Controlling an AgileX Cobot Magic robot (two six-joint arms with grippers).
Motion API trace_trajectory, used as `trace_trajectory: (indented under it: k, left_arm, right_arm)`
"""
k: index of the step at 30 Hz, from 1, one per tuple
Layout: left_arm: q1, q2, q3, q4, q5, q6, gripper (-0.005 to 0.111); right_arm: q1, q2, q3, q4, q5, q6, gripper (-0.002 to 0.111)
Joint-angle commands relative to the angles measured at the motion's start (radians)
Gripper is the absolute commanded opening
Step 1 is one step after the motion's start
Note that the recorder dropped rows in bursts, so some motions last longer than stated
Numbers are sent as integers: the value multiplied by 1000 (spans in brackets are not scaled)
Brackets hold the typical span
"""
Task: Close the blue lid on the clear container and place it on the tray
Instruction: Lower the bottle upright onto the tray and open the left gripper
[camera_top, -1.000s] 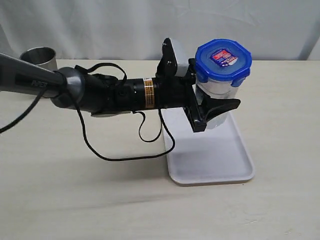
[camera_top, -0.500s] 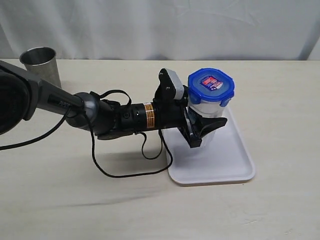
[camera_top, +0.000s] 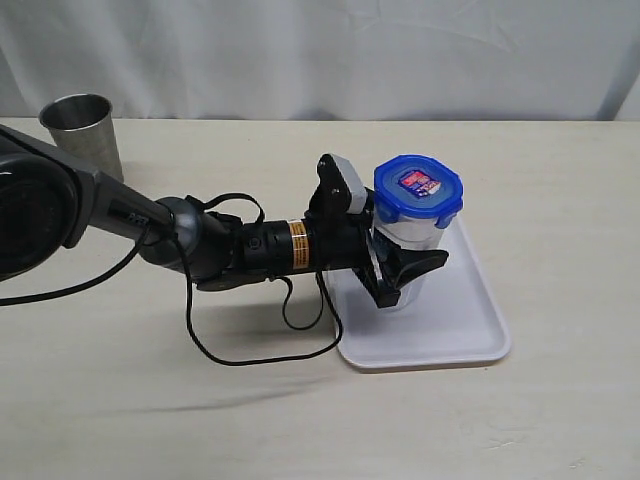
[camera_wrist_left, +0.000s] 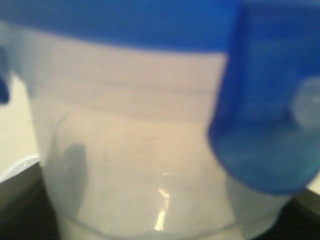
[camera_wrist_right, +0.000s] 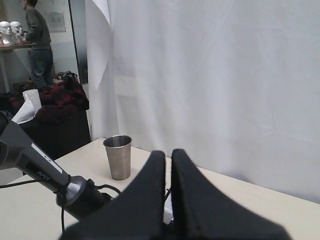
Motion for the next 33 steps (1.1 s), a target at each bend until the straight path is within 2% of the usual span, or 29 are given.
trace_trajectory:
  k: [1,3,7,9,11,25,29,33]
  left_arm:
    - [0,-4,-8,-16,-27,-4,13]
    - [0,-4,-8,-16,-37,-4,29]
    - [0,-4,-8,-23,-39,2,75]
    - [0,-4,-8,-50,-15,3,89]
    - [0,-4,-8,-45,3,3,96]
    - [2,-4,-8,7,4,-4,96]
    - [23,-4,-8,13,4,-11,96]
    - [53,-4,-8,86,-8,-88,96]
  right_arm:
    - [-5,-4,6,2,-12,3,4]
    - [-5,-4,6,2,-12,3,4]
    - [-5,-4,6,2,-12,3,4]
    - [-5,-4,6,2,-12,3,4]
    - [-5,-4,6,6,-12,3,4]
    - [-5,-4,6,6,-6,3,4]
    - [-5,-4,6,6,-6,3,4]
    - [-5,-4,6,6,-6,3,4]
